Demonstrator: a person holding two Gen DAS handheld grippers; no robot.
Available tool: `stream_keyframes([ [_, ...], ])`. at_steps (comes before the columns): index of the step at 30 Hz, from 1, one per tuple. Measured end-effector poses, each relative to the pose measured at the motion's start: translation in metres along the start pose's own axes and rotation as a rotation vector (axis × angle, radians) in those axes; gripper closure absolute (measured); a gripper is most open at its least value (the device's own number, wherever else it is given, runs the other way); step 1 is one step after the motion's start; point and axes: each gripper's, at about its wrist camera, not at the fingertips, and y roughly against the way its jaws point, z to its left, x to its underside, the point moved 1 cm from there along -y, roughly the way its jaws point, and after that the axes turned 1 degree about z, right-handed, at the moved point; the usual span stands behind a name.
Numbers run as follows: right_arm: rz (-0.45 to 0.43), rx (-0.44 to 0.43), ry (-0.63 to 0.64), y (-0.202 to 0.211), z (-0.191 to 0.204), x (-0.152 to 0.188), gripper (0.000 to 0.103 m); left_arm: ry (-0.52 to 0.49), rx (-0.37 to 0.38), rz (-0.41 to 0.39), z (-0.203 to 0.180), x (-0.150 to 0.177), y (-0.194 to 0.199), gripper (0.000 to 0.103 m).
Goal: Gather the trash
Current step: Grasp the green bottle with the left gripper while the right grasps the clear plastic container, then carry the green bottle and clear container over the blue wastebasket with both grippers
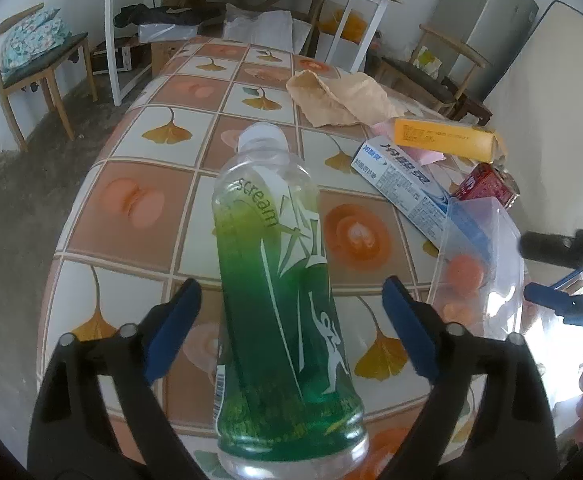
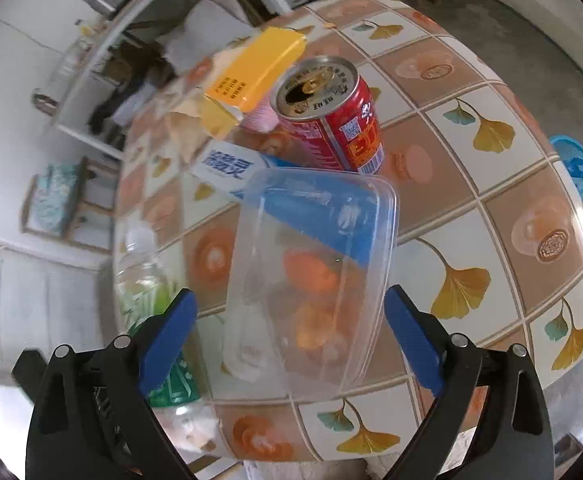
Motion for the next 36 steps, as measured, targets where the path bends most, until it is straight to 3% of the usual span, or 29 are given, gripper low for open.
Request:
stream_keyframes([
  [8,0.04,0.114,-0.03,-0.037,0.008,-0.005,0.011,0.028,-0.005,0.038,0.005,0.003,-0.016,0.041],
  [11,0.033,0.131,-0.034,-0.044,0.005,-0.006,0.011,0.041,0.005,0.034,0.008,0.003,-0.016,0.042],
  [21,0.016,0.012,-0.025,-0.03,-0.015,-0.001,0.014,0.064,0.024,0.018,0.01,0.009,-0.009,0.043],
  [36,0.018,-0.095,0.04,0.007,-0.034,0.021,0.016,0.123,0.121,0.03,0.012,0.032,0.015,0.043],
])
